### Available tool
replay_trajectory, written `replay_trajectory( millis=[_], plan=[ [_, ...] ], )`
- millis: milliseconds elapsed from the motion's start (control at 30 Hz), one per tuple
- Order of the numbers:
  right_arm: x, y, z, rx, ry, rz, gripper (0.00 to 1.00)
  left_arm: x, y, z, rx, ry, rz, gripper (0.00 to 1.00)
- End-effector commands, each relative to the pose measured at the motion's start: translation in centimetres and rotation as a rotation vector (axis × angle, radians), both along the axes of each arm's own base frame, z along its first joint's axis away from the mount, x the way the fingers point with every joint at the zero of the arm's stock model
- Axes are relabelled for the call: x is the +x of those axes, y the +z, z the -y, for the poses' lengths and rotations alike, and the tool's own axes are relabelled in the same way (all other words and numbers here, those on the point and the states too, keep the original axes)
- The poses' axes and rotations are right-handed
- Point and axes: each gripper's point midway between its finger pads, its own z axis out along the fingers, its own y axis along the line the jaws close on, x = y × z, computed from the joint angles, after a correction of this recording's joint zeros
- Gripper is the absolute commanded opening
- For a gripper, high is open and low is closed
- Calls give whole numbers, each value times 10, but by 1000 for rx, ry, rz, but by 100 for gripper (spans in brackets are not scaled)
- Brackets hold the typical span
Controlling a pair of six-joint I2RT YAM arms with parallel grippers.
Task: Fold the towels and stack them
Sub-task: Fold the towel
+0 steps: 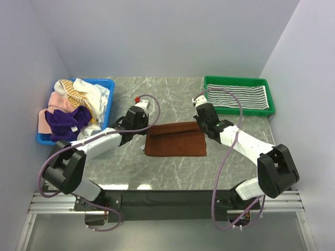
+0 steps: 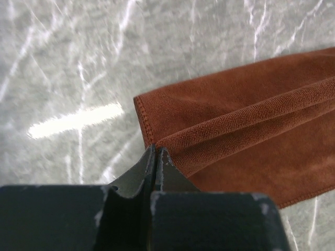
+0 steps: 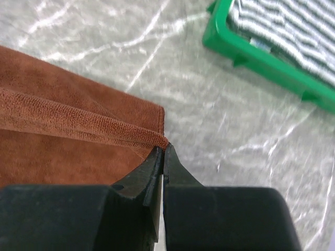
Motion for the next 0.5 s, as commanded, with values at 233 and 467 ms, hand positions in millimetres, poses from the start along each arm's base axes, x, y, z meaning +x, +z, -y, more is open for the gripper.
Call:
replay_trajectory(
  millis=[233,467],
  plan=[
    [-35,-10,21,-39,-100,-103,0,-12,10,-7,-11,71,0,1],
    [-50,-7,18,-33,-91,-115,0,-11,18,-9,-2,82,9,1]
  ],
)
